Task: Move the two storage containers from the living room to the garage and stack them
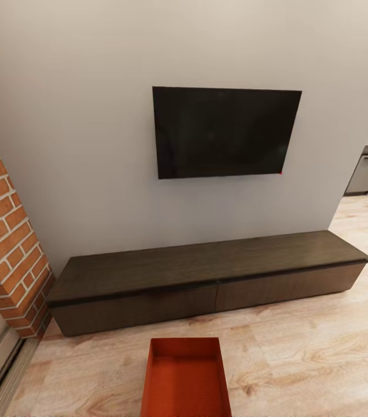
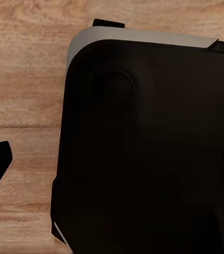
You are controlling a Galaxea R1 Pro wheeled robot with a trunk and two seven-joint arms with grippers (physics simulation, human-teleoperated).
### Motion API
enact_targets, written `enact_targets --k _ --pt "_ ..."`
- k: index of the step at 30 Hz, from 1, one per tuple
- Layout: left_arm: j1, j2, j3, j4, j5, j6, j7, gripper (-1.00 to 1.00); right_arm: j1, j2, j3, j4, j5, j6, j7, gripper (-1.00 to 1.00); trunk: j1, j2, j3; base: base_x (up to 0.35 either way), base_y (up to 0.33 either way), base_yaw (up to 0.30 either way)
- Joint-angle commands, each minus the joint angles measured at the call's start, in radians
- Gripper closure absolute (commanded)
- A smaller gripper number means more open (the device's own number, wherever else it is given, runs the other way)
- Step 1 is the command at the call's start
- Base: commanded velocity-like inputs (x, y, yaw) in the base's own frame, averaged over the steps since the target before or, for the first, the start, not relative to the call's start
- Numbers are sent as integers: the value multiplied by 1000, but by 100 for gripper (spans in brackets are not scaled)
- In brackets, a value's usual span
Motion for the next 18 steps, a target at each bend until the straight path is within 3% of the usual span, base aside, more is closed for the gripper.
enact_targets --k 1,18 --pt "0 0 1 0 7 -2 1 -100 -1 1 8 3 -7 -5 -1 -100 0 0 -3 0 0 0" --pt "0 1 1 0 8 -2 1 -100 -1 1 7 3 -6 -5 -1 -100 0 0 -30 0 0 0"
